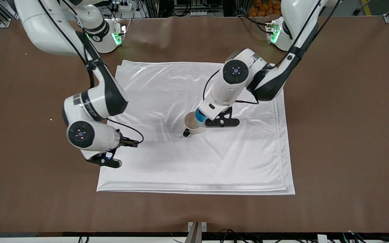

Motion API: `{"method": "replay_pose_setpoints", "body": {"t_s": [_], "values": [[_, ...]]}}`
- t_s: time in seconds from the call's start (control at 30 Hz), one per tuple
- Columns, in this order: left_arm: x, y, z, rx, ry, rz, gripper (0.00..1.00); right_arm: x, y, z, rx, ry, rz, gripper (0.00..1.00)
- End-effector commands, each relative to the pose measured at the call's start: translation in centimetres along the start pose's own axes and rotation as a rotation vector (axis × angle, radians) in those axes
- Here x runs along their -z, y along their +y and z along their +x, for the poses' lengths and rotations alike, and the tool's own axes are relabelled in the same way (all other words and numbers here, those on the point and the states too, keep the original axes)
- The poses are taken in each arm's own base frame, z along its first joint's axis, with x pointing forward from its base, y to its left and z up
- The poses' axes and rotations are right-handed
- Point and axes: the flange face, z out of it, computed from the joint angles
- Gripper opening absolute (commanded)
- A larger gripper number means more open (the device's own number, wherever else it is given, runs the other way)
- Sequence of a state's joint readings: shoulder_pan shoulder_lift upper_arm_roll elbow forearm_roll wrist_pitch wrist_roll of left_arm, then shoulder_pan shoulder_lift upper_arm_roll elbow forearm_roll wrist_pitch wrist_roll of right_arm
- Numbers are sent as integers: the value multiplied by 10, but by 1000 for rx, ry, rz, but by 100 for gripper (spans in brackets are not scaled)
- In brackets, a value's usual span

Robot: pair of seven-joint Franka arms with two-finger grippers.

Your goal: Place blue cup into white mug on cloth

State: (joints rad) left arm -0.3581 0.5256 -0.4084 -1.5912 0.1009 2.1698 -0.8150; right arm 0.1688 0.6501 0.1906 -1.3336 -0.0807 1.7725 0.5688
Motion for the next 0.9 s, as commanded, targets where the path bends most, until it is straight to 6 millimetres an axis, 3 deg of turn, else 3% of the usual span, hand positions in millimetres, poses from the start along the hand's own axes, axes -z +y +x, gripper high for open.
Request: {"method": "replay_pose_setpoints", "body": {"t_s": [0.0, 0.13, 0.33, 0.7, 0.87], "values": [[-13, 22, -3, 21, 35, 30, 0, 36, 66, 6, 86, -27, -10, 100], [-25, 30, -10, 35, 39, 47, 0, 56, 117, 15, 124, -21, 6, 100], [-35, 33, -13, 24, 45, 58, 0, 72, 148, 3, 114, -14, -1, 100], [-59, 41, -19, 37, 52, 49, 0, 105, 175, -78, 110, 42, -28, 100], [-71, 46, -24, 29, 58, 69, 0, 130, 187, -107, 112, 44, -43, 100]]}}
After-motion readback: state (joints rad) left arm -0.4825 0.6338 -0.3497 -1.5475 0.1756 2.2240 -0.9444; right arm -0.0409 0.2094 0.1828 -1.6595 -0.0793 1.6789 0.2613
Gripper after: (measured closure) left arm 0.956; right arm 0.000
